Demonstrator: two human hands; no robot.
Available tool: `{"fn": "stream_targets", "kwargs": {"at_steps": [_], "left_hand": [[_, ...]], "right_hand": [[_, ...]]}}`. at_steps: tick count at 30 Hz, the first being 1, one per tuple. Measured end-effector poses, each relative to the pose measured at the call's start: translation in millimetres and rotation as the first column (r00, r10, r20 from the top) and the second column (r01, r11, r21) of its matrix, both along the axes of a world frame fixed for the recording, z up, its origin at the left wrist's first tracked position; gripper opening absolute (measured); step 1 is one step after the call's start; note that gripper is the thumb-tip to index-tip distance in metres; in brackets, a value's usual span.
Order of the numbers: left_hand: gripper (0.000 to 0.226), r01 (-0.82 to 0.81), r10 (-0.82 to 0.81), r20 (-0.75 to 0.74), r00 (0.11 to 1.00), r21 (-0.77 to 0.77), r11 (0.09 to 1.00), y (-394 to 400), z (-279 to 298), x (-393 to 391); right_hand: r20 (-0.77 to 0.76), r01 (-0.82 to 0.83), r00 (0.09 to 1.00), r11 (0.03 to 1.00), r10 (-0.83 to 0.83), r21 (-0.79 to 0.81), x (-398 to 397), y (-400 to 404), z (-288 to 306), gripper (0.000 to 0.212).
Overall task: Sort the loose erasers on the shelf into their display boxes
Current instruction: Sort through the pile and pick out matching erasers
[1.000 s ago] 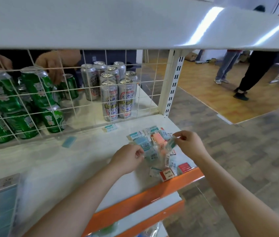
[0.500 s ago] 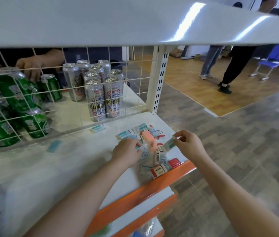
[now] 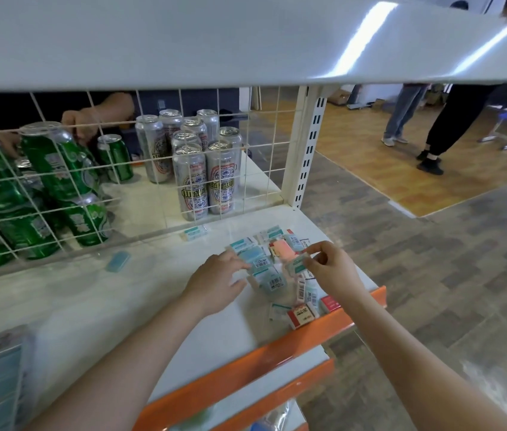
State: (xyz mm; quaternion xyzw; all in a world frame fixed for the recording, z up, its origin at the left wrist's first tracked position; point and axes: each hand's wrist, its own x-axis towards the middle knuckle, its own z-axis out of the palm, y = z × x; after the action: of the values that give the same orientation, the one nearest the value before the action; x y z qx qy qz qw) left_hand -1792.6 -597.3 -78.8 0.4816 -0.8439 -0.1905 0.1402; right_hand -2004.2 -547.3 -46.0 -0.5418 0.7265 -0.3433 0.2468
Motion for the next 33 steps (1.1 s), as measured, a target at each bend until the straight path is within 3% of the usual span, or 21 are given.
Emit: {"fn": "stream_targets", "kwargs": {"at_steps": [3,8,27,33], "left_hand": [[0.044,0.117,-0.113,0.147,0.983,-0.021,0.993,7,-3,-5],[0.044,0.124,-0.111,0.263,0.959,-0.033,0.992,11,-4,-5],[0.031,-0.071,0.092,0.274,0.957,-0.087,0.994,48,-2,75],[0.028,-0.274,0.283,0.164,0.945,-0.079,0.959,57,-3,85]], "right_hand": [[0.016,-0.002,1.0,1.0,0.002,0.005,1,-2,-1,0.012],[0.049,0.004,0.999,1.0,-0.004,0.011,1,-2,-1,0.013],[0.036,-0.092,0.995,0.996,0.091,0.019,55,5,-9,0.014],[0.044,-0.109,0.993,0.993,0.108,0.036,77,6,-17,0.017]]}}
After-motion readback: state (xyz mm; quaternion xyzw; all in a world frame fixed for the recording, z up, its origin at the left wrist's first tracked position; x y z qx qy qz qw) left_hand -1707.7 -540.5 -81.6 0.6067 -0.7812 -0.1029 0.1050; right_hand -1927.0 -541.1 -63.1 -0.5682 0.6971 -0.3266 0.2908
